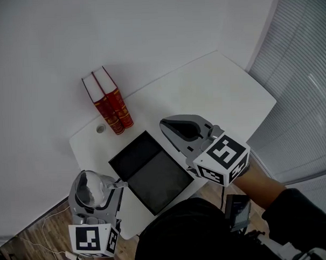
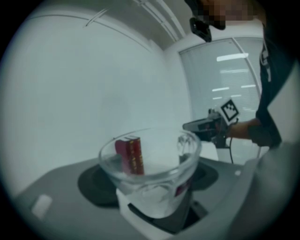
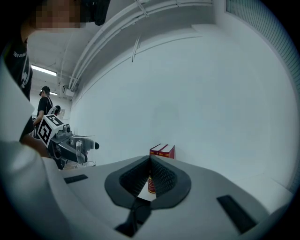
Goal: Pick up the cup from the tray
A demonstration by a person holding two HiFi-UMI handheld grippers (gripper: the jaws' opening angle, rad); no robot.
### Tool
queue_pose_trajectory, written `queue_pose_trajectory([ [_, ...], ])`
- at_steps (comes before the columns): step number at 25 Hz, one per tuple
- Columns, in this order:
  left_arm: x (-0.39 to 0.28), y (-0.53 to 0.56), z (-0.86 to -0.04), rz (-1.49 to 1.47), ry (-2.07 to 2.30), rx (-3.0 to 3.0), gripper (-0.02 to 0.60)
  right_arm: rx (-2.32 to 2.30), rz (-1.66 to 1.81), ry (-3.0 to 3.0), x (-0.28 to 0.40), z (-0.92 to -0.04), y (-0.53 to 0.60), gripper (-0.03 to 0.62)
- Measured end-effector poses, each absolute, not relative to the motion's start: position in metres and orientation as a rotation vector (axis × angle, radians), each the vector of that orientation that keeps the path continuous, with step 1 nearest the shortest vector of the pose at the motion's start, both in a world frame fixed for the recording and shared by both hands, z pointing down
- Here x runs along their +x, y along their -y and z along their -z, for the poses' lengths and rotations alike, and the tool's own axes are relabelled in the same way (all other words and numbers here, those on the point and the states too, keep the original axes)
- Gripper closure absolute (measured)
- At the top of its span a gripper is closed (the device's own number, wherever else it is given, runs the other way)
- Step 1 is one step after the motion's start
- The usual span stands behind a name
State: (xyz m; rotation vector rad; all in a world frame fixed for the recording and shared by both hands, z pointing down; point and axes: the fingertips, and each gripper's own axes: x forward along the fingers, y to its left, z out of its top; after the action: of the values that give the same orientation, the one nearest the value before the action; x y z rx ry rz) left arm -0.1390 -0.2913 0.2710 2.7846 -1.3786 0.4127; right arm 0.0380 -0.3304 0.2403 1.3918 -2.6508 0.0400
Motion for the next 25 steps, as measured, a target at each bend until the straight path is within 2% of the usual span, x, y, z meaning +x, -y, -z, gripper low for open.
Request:
queue_pose_trajectory([
  [25,-0.1371,0.2975,-0.2728,-0.41,1.36,2.79,0.178,1.385,-0.058,2.626,0.0336,-0.2488,0.3351,0.58],
])
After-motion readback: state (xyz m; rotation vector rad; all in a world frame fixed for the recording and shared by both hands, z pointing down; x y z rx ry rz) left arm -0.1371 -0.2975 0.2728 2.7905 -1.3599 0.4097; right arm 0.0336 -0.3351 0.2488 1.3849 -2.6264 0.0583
